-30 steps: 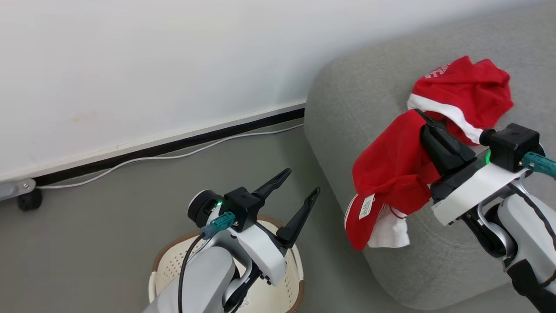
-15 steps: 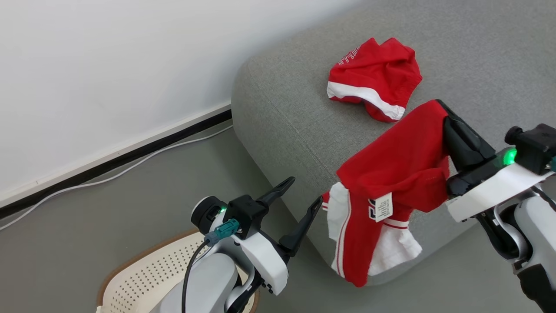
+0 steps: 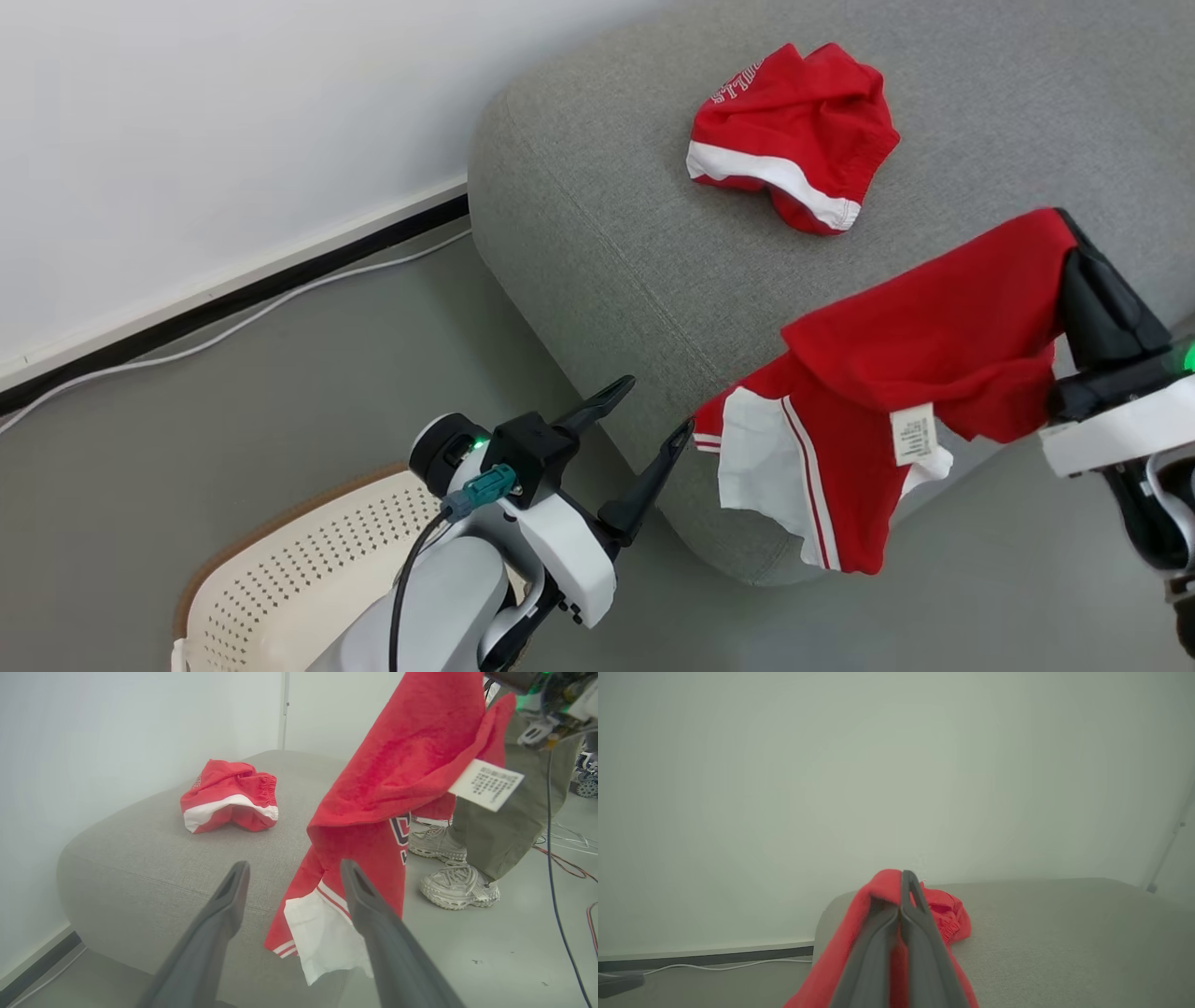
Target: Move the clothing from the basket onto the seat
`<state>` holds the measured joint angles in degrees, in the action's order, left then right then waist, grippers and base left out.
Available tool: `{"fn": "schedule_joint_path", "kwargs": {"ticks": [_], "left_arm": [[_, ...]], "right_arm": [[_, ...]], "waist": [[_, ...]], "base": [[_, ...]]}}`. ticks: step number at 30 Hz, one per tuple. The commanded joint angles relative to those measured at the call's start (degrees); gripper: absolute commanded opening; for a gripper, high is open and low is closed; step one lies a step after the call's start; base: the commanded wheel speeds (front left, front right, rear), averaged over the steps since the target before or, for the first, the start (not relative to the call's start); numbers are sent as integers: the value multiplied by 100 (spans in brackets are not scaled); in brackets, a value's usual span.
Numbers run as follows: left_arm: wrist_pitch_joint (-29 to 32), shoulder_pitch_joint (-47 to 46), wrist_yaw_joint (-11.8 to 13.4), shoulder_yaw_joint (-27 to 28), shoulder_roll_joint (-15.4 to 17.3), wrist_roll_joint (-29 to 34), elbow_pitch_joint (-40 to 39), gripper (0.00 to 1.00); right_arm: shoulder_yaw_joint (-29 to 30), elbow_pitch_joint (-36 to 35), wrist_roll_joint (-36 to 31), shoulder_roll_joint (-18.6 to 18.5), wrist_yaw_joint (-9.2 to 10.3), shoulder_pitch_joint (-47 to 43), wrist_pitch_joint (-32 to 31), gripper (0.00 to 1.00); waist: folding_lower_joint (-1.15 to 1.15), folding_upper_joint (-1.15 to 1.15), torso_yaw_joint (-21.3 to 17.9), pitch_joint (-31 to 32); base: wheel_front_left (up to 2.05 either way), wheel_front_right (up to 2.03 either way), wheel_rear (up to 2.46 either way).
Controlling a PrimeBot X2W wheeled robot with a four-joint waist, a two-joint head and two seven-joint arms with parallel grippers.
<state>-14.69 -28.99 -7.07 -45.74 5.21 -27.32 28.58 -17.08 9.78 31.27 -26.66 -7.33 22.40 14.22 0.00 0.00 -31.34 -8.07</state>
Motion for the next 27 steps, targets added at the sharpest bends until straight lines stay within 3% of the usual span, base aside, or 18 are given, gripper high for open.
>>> {"fn": "schedule_joint_path", "kwargs": {"ticks": [1,7,27], "left_arm": [[-30,-289,-41,167,82,28,-142,100],[-30,-326,-42,189,237,173,-139,100],[-30,-1142,-42,-280,606,344,-169,100]], "right_arm": [[64,-103,-50,-124,-16,219,78,0],[550,281,-434,-199,-16,1185,78,0],[3253,2042,-1993,-878,-16,4474,78,0]], "waist": [[0,0,-3,-126],[0,0,44,-673],[0,0,1017,-2597]], "base": [[0,0,0],[0,0,0],[0,0,0]]}}
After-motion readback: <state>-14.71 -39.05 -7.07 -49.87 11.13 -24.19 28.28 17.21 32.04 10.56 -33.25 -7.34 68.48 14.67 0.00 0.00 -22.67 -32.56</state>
